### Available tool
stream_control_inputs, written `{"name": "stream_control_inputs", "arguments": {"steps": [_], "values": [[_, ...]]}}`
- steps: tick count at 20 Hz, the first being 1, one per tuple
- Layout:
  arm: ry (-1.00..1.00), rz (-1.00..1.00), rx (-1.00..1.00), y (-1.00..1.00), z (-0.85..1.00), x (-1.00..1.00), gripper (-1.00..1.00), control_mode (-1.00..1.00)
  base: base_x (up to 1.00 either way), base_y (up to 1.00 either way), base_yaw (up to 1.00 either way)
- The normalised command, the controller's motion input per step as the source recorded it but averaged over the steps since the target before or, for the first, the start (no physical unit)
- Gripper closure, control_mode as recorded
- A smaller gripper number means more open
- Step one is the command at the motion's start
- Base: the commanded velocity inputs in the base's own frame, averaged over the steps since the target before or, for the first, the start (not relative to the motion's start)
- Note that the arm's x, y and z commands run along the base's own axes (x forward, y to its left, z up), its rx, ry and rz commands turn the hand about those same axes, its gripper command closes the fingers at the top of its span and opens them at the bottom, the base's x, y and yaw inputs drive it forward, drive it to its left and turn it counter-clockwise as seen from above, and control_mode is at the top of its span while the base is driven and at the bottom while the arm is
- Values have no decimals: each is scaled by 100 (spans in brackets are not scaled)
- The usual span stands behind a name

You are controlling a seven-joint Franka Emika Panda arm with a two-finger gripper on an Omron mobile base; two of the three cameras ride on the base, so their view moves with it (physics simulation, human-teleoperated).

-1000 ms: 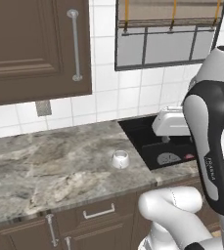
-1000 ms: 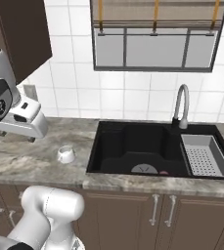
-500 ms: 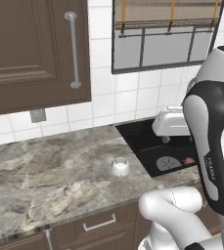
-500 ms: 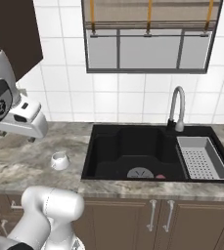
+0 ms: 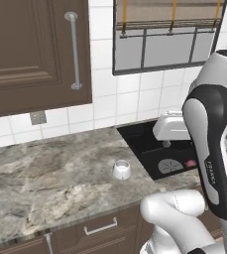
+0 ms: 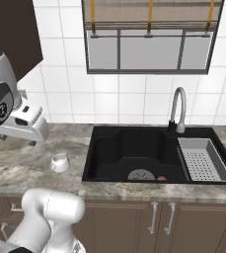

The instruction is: Clear the mugs and bowl far away from the sink.

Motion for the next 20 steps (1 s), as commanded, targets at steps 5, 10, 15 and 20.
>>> {"name": "stream_control_inputs", "arguments": {"steps": [5,10,15,20], "values": [[0,0,0,11,-40,0,-100,-100,0,0,0],[0,0,0,1,-39,0,-100,-100,0,0,0],[0,0,0,3,-38,0,-100,-100,0,0,0],[0,0,0,5,-35,0,-100,-100,0,0,0]]}}
